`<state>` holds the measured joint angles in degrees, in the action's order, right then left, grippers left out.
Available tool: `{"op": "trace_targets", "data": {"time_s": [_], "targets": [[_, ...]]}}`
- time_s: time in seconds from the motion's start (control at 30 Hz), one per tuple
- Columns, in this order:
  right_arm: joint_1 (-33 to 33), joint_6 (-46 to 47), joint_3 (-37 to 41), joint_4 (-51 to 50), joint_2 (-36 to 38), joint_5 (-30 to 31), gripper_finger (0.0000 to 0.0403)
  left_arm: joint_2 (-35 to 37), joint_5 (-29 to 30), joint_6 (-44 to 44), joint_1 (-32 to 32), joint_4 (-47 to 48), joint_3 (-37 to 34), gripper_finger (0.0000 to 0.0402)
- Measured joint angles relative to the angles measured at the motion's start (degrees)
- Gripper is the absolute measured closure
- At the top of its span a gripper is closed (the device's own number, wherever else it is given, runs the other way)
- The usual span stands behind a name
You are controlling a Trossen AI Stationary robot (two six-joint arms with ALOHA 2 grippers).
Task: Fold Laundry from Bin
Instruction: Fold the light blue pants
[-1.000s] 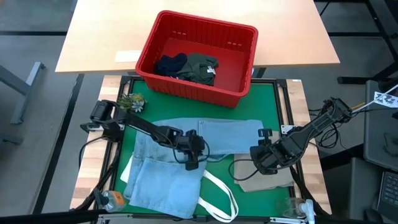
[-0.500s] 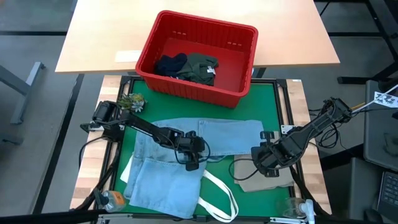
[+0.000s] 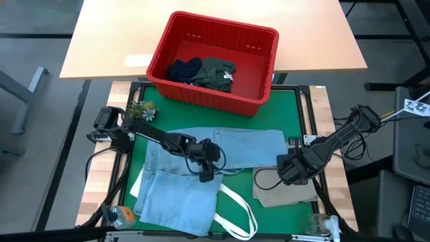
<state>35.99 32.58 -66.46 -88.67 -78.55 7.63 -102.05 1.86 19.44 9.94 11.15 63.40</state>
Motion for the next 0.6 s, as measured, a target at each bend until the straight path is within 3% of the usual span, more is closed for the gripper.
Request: {"op": "trace_targets", "data": {"time_s": [0.1,0.3,0.6], "targets": [[0.0,0.4,2.5,-0.1,1.8,3.3,0.0274,1.2,0.1,0.0,-0.4,-0.3,0.0,0.0243],[0.2,1.9,7.2,3.6,3.9,0.9,0.0274,1.6,0.1,0.1,-0.7,-0.2,0.0,0.0249],[7.3,2.5,12.9,12.5,3.8,1.0,0.0274,1.6,0.1,0.1,-0.7,-1.5,0.0,0.0250]]}}
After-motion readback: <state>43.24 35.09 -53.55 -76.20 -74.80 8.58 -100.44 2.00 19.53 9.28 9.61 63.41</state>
